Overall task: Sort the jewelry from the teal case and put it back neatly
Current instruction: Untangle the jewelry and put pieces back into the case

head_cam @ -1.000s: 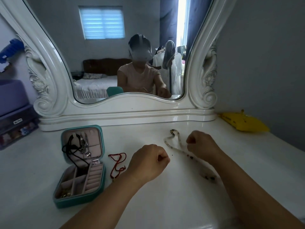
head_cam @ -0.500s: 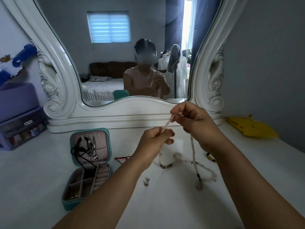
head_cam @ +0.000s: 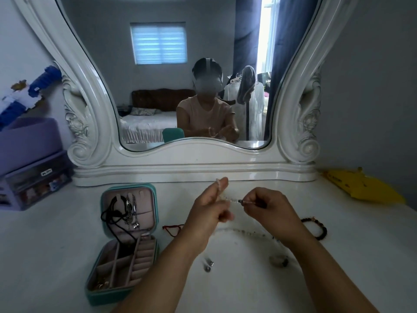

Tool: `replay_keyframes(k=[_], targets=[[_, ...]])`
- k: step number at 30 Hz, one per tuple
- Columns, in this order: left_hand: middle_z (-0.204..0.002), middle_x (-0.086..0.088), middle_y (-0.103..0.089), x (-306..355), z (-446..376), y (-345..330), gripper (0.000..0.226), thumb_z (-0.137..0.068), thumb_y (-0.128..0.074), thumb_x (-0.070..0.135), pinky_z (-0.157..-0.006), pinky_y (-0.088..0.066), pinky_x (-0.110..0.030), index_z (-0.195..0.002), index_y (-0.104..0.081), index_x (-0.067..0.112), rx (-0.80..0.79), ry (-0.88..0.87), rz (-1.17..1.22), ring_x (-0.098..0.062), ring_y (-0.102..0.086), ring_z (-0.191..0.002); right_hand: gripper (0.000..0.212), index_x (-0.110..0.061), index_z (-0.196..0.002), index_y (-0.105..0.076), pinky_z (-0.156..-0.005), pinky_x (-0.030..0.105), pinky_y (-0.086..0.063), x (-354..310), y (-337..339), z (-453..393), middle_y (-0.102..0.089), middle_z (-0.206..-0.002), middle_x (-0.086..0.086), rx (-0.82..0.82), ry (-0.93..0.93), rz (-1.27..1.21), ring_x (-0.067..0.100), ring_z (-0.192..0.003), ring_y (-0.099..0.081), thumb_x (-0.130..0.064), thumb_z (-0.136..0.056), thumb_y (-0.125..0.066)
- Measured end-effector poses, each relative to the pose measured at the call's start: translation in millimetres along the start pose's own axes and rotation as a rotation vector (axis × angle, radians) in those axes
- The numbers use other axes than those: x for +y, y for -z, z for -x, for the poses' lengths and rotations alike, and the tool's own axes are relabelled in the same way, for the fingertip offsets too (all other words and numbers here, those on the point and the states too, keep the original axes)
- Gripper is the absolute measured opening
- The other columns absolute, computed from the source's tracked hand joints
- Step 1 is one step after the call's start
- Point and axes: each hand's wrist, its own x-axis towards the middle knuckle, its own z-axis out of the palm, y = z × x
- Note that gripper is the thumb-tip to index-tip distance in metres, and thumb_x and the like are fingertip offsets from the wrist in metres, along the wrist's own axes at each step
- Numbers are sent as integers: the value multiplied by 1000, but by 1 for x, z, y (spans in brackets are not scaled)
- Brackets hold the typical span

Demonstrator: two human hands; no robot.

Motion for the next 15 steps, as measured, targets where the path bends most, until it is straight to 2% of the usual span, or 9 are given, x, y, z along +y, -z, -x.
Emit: replay_keyframes(k=[2,4,5,6,7,9,11,13,15], targets=[[-126,9,-55,-7,3,0,62,-87,-55,4,-60,-44,-15,-138,-36,33,-101,-46,-299,-2,-52,-60,21,-13,-71,-67,-59,10,-44,2,-3,2,-65,-65,-7,-27,58,-123,1,-61,-59,4,-81,-60],[-107,8,-62,-10,6,-1,57,-83,-63,15,-68,-45,-18,-132,-43,38,-164,-98,-523,-3,-56,-68,19,-10,-77,-70,-67,15,-51,3,-2,2,-70,-74,1,-42,107,-216,10,-72,-66,5,-81,-60],[-88,10,-64,-11,6,-1,40,-82,-65,20,-68,-46,-22,-117,-57,37,-160,-119,-573,-6,-58,-68,17,-9,-78,-71,-70,18,-53,4,-2,2,-71,-78,5,-46,116,-244,14,-75,-67,5,-81,-62],[-70,11,-60,-9,6,0,15,-82,-65,23,-66,-47,-27,-93,-66,33,-142,-106,-582,-8,-57,-63,16,-9,-79,-72,-72,22,-54,4,-1,1,-72,-79,8,-46,117,-260,17,-76,-67,3,-80,-63],[-57,10,-57,-6,6,1,11,-82,-65,26,-61,-44,-25,-71,-66,27,-136,-77,-557,-8,-53,-56,14,-10,-79,-73,-73,24,-54,6,1,0,-72,-80,9,-39,110,-267,18,-76,-66,2,-80,-64],[-48,7,-56,2,6,3,33,-83,-62,25,-51,-38,-19,-50,-60,20,-164,28,-363,-7,-45,-44,11,-11,-77,-72,-71,24,-52,8,3,-1,-70,-78,12,-18,84,-265,20,-74,-64,-3,-80,-65],[-53,1,-61,16,6,2,32,-77,-61,27,-46,-32,-18,-47,-58,19,-199,143,37,-8,-35,-38,8,-10,-72,-68,-62,23,-48,8,4,-1,-64,-72,15,-9,50,-254,20,-65,-57,-8,-80,-66],[-78,-2,-72,22,6,1,20,-74,-57,31,-44,-31,-16,-62,-65,18,-220,171,417,-5,-31,-36,13,-8,-68,-64,-54,21,-41,9,4,-1,-54,-62,9,-16,25,-236,14,-58,-48,-11,-80,-66],[-111,1,-70,20,4,2,24,-77,-55,32,-43,-32,-13,-94,-69,23,-206,127,517,-3,-31,-37,14,-8,-67,-64,-52,17,-40,8,3,0,-53,-59,2,-52,8,-232,10,-55,-48,-10,-80,-66]])
